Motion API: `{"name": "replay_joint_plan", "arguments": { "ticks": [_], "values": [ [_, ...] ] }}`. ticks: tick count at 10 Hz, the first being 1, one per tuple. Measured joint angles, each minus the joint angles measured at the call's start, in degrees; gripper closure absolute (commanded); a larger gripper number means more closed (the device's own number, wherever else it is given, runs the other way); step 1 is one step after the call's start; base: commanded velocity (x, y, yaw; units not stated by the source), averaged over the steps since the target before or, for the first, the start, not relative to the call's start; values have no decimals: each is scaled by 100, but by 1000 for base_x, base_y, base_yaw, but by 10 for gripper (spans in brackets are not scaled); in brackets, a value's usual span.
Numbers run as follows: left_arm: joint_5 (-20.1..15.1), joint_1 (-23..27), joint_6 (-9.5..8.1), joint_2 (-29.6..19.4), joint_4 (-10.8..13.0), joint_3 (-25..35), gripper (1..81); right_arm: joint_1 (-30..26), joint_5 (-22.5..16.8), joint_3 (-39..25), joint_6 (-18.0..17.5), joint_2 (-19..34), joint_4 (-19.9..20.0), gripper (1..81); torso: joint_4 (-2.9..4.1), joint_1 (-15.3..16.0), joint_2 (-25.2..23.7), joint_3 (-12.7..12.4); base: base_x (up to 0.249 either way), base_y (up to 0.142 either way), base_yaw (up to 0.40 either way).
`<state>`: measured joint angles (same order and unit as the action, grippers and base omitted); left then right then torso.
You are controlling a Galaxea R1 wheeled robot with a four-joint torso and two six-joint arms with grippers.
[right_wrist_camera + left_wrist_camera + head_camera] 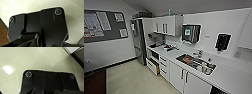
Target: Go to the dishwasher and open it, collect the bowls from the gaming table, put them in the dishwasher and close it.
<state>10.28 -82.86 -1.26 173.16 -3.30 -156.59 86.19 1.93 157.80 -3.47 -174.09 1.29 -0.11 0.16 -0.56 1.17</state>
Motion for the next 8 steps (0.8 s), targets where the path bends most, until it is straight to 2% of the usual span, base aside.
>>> {"name": "replay_joint_plan", "arguments": {
  "ticks": [8],
  "values": [
    [-2, 11, 0, 0, -5, -11, 10, 13, 2, 0, 0, 17, 0, 10, 0, 0, 0, 0, 0, 0, 148]
  ]
}}
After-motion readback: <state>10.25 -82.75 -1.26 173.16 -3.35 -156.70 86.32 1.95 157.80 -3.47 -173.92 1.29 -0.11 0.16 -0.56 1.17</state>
